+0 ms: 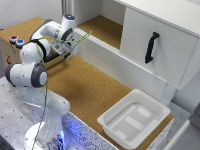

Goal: Grasp the handle of the drawer and open it

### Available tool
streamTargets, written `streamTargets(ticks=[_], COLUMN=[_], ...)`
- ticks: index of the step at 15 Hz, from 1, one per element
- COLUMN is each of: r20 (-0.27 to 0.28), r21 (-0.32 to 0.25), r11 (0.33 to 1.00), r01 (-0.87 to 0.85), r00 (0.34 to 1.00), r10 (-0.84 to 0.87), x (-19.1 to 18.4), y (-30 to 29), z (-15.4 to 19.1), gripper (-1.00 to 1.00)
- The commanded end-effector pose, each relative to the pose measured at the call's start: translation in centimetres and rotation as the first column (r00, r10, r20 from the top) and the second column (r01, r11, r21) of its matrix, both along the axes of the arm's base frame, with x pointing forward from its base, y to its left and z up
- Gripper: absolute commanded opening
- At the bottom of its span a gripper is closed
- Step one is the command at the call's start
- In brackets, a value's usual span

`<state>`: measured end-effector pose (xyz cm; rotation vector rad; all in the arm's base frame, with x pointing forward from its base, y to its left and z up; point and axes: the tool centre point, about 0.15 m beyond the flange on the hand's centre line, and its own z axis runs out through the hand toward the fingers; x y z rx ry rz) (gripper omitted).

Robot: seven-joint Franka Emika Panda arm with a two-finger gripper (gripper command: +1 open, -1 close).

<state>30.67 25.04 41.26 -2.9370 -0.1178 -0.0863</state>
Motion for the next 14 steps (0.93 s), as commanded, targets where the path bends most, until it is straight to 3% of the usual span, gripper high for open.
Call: streamTargets(ticks=[1, 6, 7, 11, 14], r20=[0.038, 0.038, 0.008, -0.063, -0.074], r21=[-0.021, -0.021, -0.007, 0.011, 0.035], r11=[1.000, 1.000, 1.000, 0.995, 0.987], r01=[0.013, 0.013, -0.006, -0.103, -0.159], r00=[0.999, 0.999, 1.000, 0.993, 0.984], r10=[-0.012, -0.012, 0.006, 0.104, 0.161], x=[-0.4, -0.4, -0.2, 3.0, 4.0], y=[1.3, 1.3, 0.5, 1.9, 3.3], z=[-0.7, -0.7, -0.1, -3.9, -5.2], gripper=[1.00, 1.00, 1.00, 1.00, 1.00])
